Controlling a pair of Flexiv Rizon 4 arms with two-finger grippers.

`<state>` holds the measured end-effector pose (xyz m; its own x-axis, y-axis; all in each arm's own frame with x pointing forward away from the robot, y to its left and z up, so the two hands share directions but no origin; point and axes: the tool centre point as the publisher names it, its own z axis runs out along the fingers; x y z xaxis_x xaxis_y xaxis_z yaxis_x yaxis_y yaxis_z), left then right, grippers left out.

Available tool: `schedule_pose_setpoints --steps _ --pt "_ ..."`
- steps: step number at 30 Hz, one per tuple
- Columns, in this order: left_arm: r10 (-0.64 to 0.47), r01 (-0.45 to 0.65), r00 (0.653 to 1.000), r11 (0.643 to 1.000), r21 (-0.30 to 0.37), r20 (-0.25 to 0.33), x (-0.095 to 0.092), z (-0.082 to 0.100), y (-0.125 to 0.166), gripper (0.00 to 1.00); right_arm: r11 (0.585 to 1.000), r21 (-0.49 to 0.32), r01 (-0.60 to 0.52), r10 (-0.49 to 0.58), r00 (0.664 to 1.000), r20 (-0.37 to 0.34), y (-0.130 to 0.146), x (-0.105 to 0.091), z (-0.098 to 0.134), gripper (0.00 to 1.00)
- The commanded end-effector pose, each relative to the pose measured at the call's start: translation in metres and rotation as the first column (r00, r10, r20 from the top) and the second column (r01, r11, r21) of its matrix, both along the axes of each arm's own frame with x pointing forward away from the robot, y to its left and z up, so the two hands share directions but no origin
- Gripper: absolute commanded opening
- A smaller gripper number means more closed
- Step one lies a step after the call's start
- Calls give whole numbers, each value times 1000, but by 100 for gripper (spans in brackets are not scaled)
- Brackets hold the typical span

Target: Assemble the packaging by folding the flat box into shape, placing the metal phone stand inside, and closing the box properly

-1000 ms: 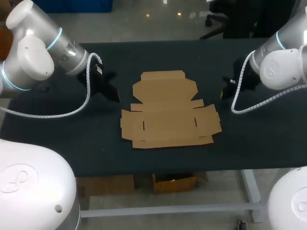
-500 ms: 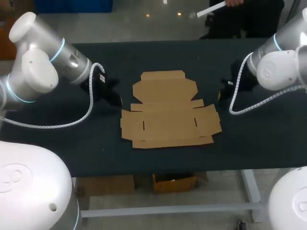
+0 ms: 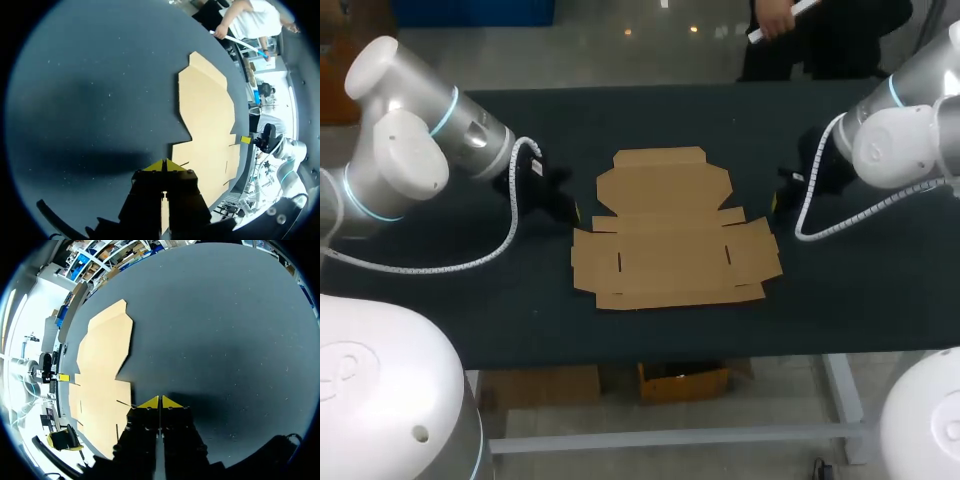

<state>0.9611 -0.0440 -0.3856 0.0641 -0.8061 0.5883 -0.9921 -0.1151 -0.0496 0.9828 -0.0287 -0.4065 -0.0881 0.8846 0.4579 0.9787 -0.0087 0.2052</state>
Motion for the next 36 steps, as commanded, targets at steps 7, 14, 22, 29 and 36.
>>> schedule_pose_setpoints --steps 7,14,22,29,36 --pt "2 -2 1000 1000 5 -11 9 -4 -2 0 999 8 40 -40 999 -16 0 0 -2 0" --pt "2 -2 1000 1000 5 -11 9 -4 -2 0 999 8 40 -40 999 -16 0 0 -2 0" --pt "2 -2 1000 1000 5 -11 9 -4 -2 0 999 7 38 -38 999 -21 0 1 -3 0" --pt "-25 25 1000 1000 3 10 7 -10 -2 0 1000 7 29 -28 999 -25 5 2 -7 0" --pt "-43 43 999 999 0 17 8 -19 -4 0 1000 7 16 -16 1000 -26 8 5 -8 0"
